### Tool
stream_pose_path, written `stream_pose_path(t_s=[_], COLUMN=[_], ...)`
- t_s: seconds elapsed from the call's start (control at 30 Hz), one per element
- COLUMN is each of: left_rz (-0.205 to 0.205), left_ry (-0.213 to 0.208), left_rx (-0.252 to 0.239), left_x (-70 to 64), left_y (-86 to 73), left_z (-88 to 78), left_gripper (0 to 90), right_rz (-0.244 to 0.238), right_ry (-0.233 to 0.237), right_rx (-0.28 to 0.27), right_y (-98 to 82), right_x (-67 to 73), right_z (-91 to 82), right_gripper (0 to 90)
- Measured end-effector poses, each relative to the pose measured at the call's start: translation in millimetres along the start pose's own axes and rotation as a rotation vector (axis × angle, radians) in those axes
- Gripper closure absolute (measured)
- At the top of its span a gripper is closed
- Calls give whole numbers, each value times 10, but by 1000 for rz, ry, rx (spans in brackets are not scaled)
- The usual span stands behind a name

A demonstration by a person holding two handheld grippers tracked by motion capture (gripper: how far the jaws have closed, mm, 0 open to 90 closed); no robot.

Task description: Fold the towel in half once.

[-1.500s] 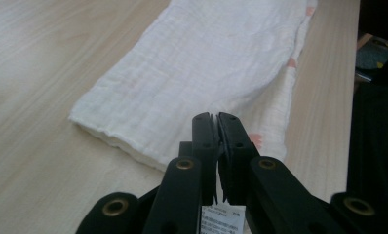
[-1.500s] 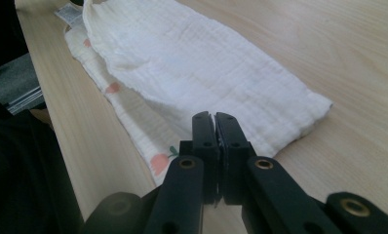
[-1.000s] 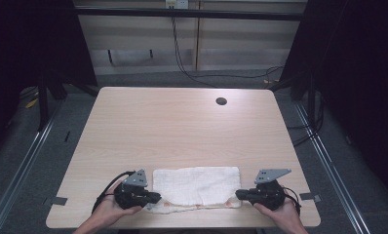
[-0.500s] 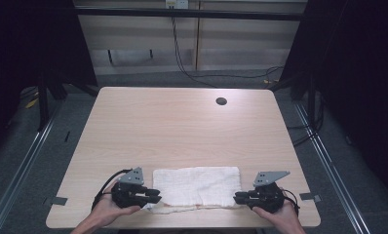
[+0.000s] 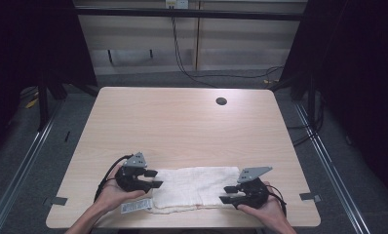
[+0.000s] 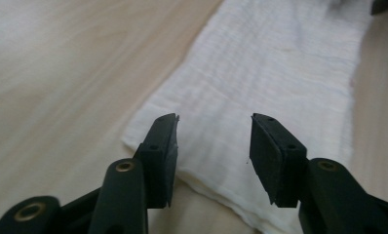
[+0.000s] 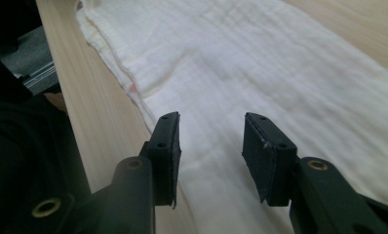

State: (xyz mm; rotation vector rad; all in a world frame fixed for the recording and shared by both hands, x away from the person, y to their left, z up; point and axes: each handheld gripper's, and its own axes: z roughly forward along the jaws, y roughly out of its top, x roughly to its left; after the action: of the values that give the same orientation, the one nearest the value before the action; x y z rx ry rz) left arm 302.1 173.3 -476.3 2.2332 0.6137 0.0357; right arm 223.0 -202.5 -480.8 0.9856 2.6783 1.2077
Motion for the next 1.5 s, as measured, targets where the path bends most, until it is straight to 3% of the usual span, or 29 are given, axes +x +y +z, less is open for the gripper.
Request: stream_pose_path(t_s=[0.07,0.17,0.23,0.4,0.57,0.67,0.8,0.93,1.0,1.17,1.27,1.5], left_rz=[-9,-6,4,-8,-3,12,26,40,28,19,34,26], left_ry=[8,34,46,17,27,30,34,23,22,-6,-9,-22], left_rx=[-17,-4,21,19,45,66,76,80,83,77,76,64], left_x=[66,158,210,236,204,182,175,165,171,166,126,67], left_y=[38,107,150,138,95,89,111,139,160,234,307,405], left_z=[3,59,106,154,188,257,312,361,386,486,576,714], left_gripper=[507,501,503,513,556,600,732,834,867,895,899,900], right_rz=[-16,-41,-84,-124,-147,-182,-167,-144,-132,-105,-84,-60], right_ry=[12,27,30,75,63,25,25,36,28,13,-5,-19], right_rx=[11,31,51,60,82,83,88,95,103,100,99,95], right_y=[46,121,194,297,229,221,226,209,188,102,51,-47], right_x=[33,94,138,243,323,355,287,229,200,92,35,-40], right_z=[85,214,293,413,485,482,470,433,392,278,207,87], right_gripper=[563,563,563,559,584,703,827,852,857,864,866,876])
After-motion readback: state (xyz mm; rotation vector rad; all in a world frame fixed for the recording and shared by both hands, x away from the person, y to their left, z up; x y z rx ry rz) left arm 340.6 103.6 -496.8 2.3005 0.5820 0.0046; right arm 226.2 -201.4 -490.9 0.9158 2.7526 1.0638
